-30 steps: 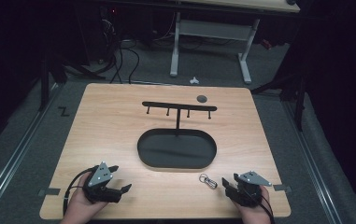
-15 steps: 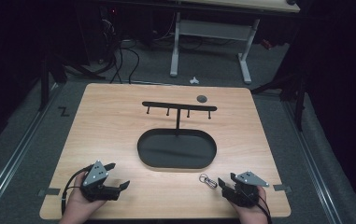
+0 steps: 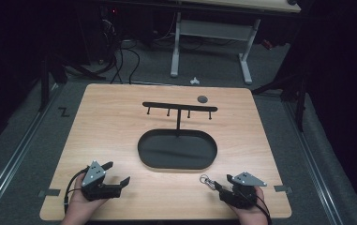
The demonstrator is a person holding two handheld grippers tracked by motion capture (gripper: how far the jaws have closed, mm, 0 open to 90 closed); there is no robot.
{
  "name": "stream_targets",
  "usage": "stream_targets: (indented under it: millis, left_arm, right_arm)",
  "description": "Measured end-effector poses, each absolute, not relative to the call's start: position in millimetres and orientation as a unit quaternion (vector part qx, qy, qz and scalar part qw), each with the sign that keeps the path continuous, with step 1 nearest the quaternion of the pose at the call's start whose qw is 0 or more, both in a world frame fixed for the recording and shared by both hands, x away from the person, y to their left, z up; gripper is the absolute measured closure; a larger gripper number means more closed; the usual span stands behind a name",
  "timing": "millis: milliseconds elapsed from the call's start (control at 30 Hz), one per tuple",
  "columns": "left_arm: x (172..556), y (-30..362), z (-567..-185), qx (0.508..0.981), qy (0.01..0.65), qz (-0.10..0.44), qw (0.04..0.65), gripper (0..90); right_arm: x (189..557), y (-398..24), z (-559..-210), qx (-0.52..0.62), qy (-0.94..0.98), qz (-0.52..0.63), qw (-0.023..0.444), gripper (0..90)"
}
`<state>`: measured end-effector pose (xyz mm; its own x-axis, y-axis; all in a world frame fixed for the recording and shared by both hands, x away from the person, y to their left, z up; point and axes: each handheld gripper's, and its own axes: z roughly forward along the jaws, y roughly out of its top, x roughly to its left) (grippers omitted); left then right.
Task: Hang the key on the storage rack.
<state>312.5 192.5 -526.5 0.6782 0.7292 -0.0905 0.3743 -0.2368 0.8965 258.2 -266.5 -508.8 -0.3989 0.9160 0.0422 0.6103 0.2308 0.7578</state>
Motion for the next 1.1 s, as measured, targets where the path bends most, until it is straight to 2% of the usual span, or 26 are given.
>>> stream_targets:
  millis: [133, 267, 433, 567, 633, 733, 833, 1000, 1100]
  left_arm:
    - [316.6, 190.2, -524.6, 0.753, 0.376, 0.160, 0.516, 12.6]
    - [321.2, 190.9, -529.8, 0.764, 0.378, 0.150, 0.501, 15.0]
    - [322.6, 195.1, -526.7, 0.776, 0.348, 0.176, 0.495, 22.5]
    - [323.7, 194.1, -523.9, 0.797, 0.331, 0.170, 0.475, 19.6]
    - [324.6, 192.1, -525.8, 0.804, 0.338, 0.160, 0.463, 19.3]
    - [325.5, 189.7, -528.5, 0.810, 0.339, 0.168, 0.448, 18.2]
    - [322.7, 189.1, -532.3, 0.810, 0.333, 0.168, 0.452, 19.5]
    - [317.4, 184.7, -530.8, 0.818, 0.311, 0.186, 0.446, 16.5]
    - [318.0, 188.5, -531.5, 0.811, 0.312, 0.181, 0.461, 18.2]
  right_arm:
    - [256.7, -263.2, -509.1, 0.496, 0.764, 0.353, 0.214, 40.1]
    - [256.4, -264.9, -510.3, 0.494, 0.768, 0.349, 0.211, 40.2]
    - [255.7, -263.8, -510.1, 0.490, 0.769, 0.350, 0.213, 40.4]
    - [256.4, -262.0, -509.5, 0.483, 0.772, 0.351, 0.218, 40.8]
    - [256.3, -260.7, -508.6, 0.487, 0.766, 0.355, 0.221, 36.8]
    - [256.3, -258.0, -507.3, 0.483, 0.764, 0.355, 0.237, 35.3]
    - [256.2, -254.4, -508.0, 0.475, 0.768, 0.355, 0.242, 30.3]
    - [257.3, -250.1, -507.4, 0.469, 0.776, 0.344, 0.242, 29.8]
    - [257.6, -247.7, -506.3, 0.472, 0.778, 0.340, 0.238, 29.4]
